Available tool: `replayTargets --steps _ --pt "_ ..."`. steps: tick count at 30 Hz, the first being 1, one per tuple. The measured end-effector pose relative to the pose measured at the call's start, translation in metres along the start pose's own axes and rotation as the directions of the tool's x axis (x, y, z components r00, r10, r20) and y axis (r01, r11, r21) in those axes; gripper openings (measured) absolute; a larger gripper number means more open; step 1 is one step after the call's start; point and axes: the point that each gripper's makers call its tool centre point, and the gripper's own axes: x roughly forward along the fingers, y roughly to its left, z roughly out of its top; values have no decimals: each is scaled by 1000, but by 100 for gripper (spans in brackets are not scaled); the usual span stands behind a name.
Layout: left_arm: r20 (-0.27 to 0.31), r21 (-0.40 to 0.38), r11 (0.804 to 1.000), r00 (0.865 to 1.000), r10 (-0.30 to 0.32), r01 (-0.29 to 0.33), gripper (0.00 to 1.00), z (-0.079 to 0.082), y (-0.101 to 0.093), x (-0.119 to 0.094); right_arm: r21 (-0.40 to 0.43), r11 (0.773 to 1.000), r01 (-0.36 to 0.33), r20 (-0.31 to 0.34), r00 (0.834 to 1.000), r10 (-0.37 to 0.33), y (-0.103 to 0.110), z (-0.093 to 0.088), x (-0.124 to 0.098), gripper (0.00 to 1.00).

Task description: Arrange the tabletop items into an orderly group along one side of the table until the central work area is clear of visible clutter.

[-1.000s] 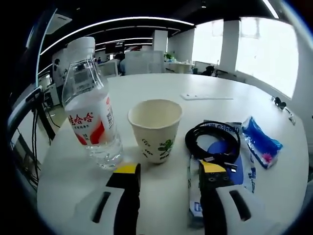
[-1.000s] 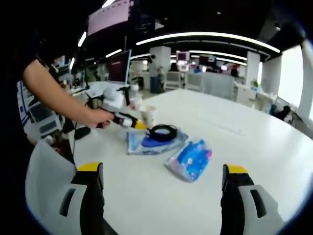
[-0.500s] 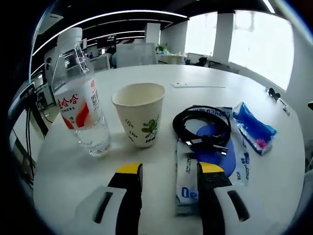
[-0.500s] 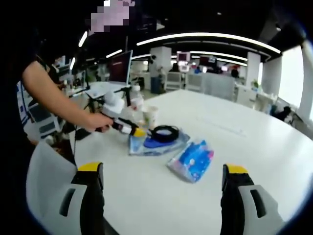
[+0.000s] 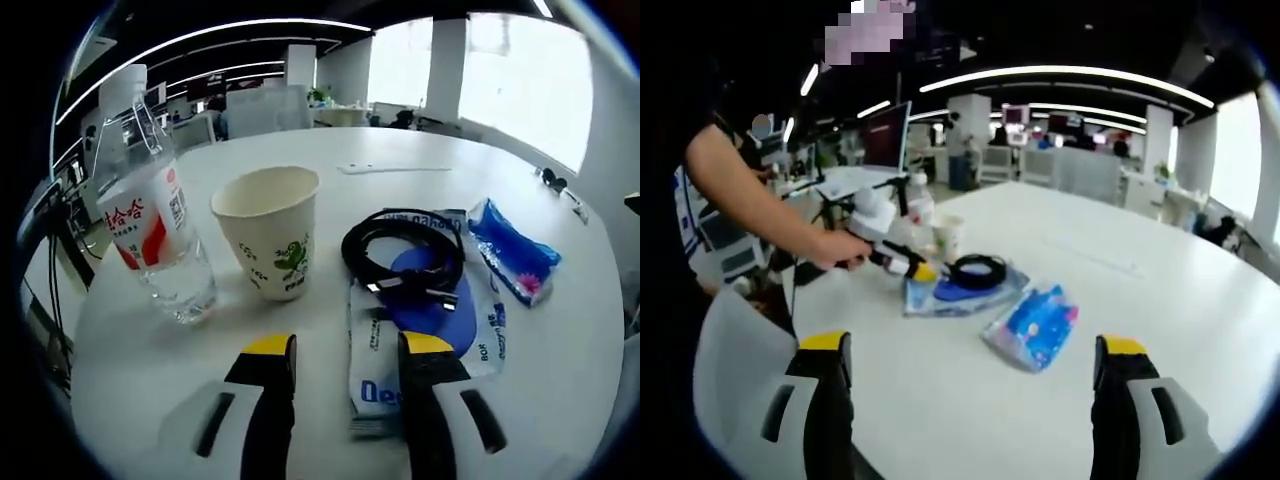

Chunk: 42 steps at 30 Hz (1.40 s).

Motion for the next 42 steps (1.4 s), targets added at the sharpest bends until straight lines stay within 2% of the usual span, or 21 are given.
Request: replayTargets --steps 11,17,23,29,37,42 --pt "24 43 999 1000 -7 6 39 6 -7 -8 -3 1000 -15 -6 1000 15 0 -4 2 99" --pt "49 55 998 999 -18 15 38 13 -13 -15 -6 1000 -23 -10 1000 23 -7 -3 5 99" --pt "55 156 986 996 -72 63 42 22 -30 -18 6 1000 -20 0 1000 20 -17 -3 7 100" --pt "50 210 972 991 -123 110 51 32 -41 -13 -6 999 -42 10 999 42 -18 -1 16 100" --pt "46 209 970 990 -134 122 53 39 -44 -13 -32 996 -85 10 996 86 -23 9 34 98" --pt "39 242 962 990 -137 124 52 40 -45 -12 -58 993 -107 3 994 107 -26 15 47 94"
